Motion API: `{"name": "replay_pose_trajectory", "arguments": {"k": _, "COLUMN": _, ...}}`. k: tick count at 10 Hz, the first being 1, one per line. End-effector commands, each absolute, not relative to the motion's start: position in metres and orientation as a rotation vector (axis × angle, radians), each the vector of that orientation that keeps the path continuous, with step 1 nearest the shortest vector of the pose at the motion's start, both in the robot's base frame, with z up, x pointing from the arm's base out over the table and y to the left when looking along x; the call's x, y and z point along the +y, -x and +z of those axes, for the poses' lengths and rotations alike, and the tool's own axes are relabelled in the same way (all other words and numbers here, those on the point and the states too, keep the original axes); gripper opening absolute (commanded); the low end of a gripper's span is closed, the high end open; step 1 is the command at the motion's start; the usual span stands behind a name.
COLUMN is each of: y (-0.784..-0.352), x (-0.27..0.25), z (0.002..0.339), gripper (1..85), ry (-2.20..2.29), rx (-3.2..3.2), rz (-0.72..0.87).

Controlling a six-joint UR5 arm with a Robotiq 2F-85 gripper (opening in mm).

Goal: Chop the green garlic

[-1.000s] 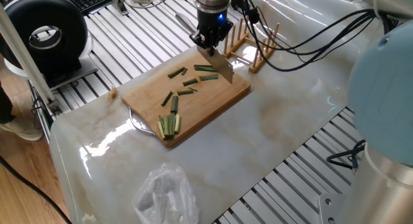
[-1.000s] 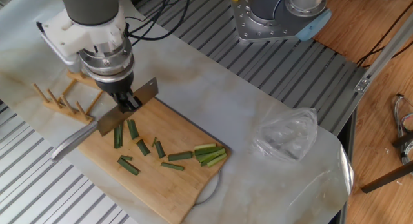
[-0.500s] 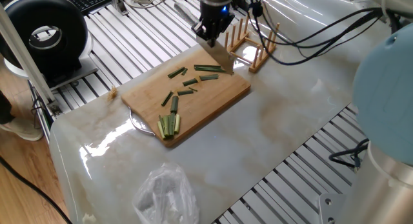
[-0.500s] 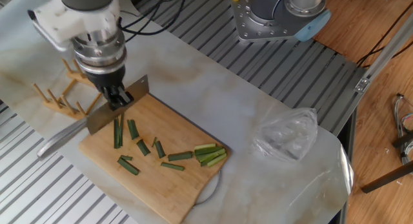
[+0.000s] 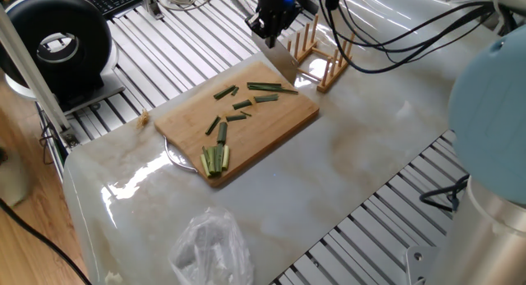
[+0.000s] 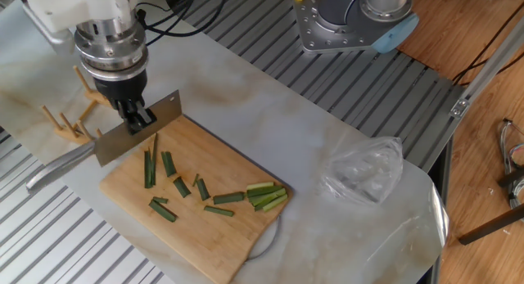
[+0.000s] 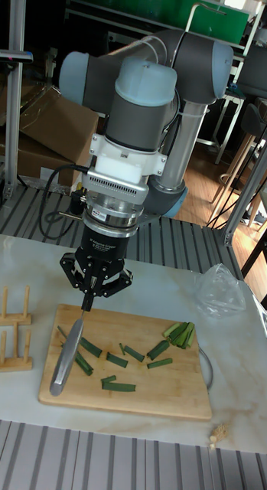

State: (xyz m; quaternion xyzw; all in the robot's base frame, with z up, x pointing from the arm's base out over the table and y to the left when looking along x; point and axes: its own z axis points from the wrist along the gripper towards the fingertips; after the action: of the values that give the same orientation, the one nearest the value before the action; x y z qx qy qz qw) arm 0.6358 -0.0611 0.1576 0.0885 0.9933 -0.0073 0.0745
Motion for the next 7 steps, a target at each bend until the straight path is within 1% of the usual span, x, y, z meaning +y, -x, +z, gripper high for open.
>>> {"name": "replay_pose_trajectory", "arguments": {"k": 1, "y": -0.639, "x": -0.064, "z": 0.162, "gripper": 1.3, "ry": -0.352, "rx": 2.960, "rz": -0.014}}
{"name": "replay_pose_trajectory", "arguments": {"k": 3, "y": -0.636, "x": -0.072, "z": 0.163, "gripper": 1.3, "ry": -0.343, "rx": 2.968, "rz": -0.062}}
{"name": "replay_pose_trajectory", "arguments": {"k": 4, "y": -0.635, "x": -0.063, "z": 0.167, "gripper": 1.3, "ry": -0.351, "rx": 2.974, "rz": -0.021}}
{"name": "replay_pose_trajectory", "arguments": {"k": 6, "y": -0.632, "x": -0.053, "z": 0.174, "gripper": 1.3, "ry": -0.385, "rx": 2.983, "rz": 0.011}}
{"name": "replay_pose_trajectory", "arguments": {"k": 7, "y": -0.629, "x": -0.055, "z": 0.176, "gripper": 1.3, "ry": -0.387, "rx": 2.995, "rz": -0.022}}
